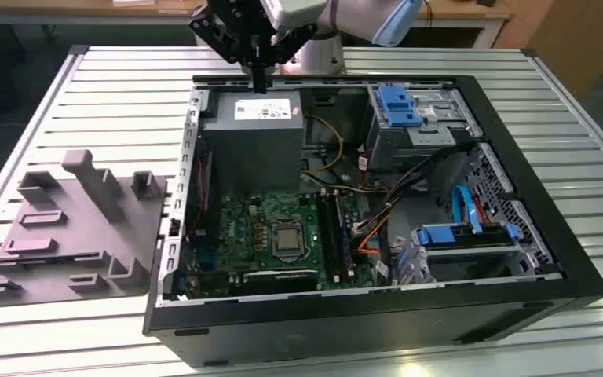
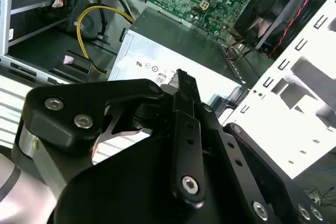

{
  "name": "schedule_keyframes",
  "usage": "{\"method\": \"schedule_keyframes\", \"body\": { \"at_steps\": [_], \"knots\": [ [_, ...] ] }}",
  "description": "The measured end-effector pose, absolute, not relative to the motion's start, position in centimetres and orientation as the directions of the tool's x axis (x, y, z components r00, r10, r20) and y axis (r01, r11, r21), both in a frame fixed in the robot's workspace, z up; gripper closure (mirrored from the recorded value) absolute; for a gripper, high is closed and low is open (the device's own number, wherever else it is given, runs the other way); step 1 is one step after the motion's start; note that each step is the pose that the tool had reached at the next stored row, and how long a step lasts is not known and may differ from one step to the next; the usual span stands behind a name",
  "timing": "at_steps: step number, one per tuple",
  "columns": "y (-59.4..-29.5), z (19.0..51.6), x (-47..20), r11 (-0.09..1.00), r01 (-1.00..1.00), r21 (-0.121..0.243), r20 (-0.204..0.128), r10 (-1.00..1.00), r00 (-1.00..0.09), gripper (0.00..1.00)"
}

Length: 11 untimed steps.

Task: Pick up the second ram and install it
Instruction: 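Reach for the second ram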

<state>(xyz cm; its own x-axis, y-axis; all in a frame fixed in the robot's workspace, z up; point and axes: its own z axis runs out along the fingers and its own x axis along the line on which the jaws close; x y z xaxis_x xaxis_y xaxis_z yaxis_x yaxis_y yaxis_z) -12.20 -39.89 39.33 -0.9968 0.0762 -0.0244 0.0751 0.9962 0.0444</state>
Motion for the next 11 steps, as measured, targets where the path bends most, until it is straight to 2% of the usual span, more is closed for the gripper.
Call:
{"method": "schedule_keyframes", "body": {
  "at_steps": [11],
  "knots": [
    [-39.89,39.33,-12.36,0.996,0.075,0.044,-0.024,0.076,-0.997,0.90]
  ]
}}
